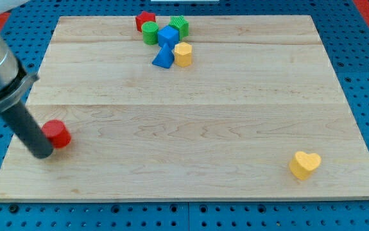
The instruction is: Keep the red circle at the center of the board
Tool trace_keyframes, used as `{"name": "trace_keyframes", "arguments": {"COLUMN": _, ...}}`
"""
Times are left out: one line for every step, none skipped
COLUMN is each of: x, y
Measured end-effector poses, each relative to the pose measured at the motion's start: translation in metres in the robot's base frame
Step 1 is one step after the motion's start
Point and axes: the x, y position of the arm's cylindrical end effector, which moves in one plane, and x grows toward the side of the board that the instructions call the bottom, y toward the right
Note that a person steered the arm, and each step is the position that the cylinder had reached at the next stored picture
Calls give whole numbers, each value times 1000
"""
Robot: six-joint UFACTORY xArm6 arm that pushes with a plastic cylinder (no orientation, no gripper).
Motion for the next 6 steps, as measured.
{"name": "trace_keyframes", "arguments": {"x": -33, "y": 34}}
{"name": "trace_keyframes", "arguments": {"x": -45, "y": 7}}
{"name": "trace_keyframes", "arguments": {"x": -60, "y": -4}}
{"name": "trace_keyframes", "arguments": {"x": -79, "y": 36}}
{"name": "trace_keyframes", "arguments": {"x": -96, "y": 97}}
{"name": "trace_keyframes", "arguments": {"x": -113, "y": 62}}
